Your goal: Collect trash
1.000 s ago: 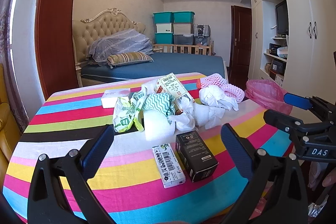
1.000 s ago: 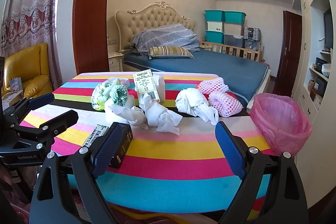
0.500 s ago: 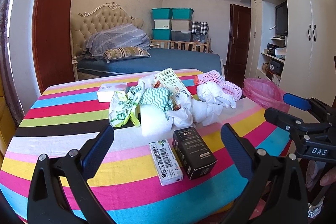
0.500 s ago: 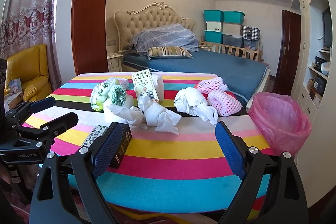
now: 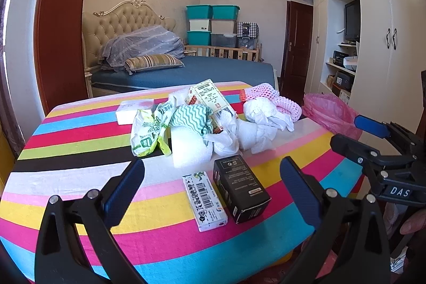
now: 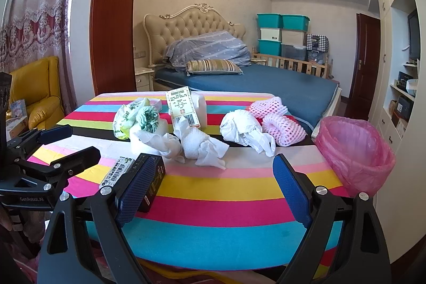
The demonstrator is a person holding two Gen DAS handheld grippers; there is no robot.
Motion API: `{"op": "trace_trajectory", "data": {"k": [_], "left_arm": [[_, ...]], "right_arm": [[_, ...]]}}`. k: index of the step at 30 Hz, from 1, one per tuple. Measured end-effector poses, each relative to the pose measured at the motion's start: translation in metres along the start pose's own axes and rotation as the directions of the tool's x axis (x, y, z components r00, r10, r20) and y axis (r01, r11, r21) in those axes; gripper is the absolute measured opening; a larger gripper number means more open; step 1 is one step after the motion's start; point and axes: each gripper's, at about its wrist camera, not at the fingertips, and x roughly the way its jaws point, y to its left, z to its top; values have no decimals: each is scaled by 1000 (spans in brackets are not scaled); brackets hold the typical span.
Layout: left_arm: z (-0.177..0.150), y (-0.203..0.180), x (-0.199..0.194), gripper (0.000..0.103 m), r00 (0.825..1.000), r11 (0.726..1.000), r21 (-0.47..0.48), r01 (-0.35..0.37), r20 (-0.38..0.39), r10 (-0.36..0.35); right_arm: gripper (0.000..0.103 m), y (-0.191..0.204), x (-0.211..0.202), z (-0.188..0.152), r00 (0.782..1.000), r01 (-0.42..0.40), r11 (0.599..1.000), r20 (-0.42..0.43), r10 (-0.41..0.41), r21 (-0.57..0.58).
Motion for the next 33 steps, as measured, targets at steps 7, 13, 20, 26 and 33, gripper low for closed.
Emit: {"op": "trace_trajectory", "data": {"k": [7, 13, 20, 26, 33], "left_arm": [[4, 14, 4, 98, 1000, 999, -40, -18, -5, 18], [10, 43, 9, 98, 995, 996, -13, -94, -15, 94], [-9, 82, 21, 98, 983, 987, -60, -151, -112, 144], [-20, 100, 21, 98, 979, 985, -85, -148, -151, 134], [-21, 76, 27, 98, 979, 993, 12, -121, -164, 121]], "right_arm": [[85, 0, 6, -3, 1000, -5, 1000, -14, 5, 10], [85, 7, 20, -7, 998, -17, 1000, -54, 17, 0], [85, 38, 42, -12, 988, -105, 994, -113, 100, -36], [85, 78, 70, -21, 978, -131, 982, -179, 105, -137], [82, 79, 96, -32, 957, -142, 984, -270, 107, -112]]}}
